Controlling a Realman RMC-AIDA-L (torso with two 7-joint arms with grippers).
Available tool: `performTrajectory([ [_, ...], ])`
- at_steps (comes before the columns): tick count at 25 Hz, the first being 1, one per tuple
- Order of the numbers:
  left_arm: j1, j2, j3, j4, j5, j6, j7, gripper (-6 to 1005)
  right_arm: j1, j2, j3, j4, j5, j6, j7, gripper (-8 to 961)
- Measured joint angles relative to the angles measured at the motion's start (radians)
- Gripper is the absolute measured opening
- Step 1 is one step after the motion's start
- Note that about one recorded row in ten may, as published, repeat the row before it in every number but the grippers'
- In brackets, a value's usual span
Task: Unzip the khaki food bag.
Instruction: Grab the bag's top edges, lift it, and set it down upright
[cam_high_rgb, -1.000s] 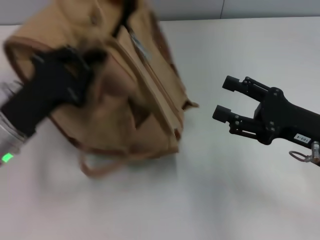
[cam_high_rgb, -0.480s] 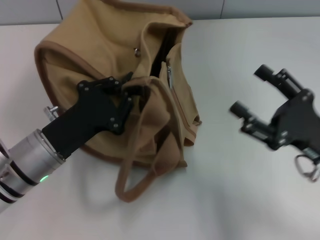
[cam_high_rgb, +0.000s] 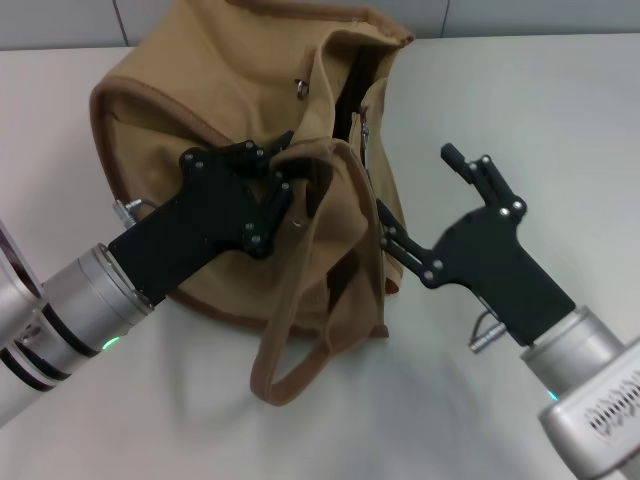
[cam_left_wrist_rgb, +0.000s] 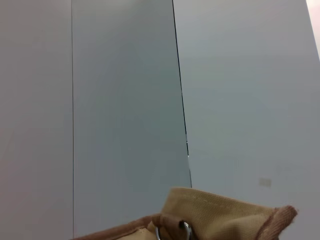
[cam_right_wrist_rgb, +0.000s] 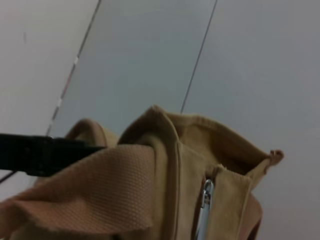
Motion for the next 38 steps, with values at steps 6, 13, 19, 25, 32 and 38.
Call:
performTrajectory([
  [6,-0.002,0.000,0.006,-0.015,0.000,-0.002,0.002,136,0.044,0.000,0.053,0.041,-0.004,0.099,-0.015,839],
  [13,-0.003,0.000,0.006,-0.045,0.009,0.001,0.018,143,0.086,0.000,0.064,0.071,-0.008,0.129,-0.025,839],
  [19,-0.005,0.000,0.006,-0.054,0.026,-0.001,0.026,149,0.080,0.000,0.125,0.090,-0.009,0.107,-0.021,838],
  [25,-0.006,0.000,0.002,-0.060,0.028,-0.009,0.026,155,0.077,0.000,0.124,0.092,-0.009,0.084,-0.015,838],
  [32,-0.007,0.000,0.001,-0.060,0.029,-0.022,0.026,162,0.064,0.000,0.122,0.093,-0.020,0.075,-0.019,835],
  [38,-0.007,0.000,0.001,-0.062,0.029,-0.027,0.026,169,0.060,0.000,0.122,0.094,-0.043,0.055,-0.015,779],
])
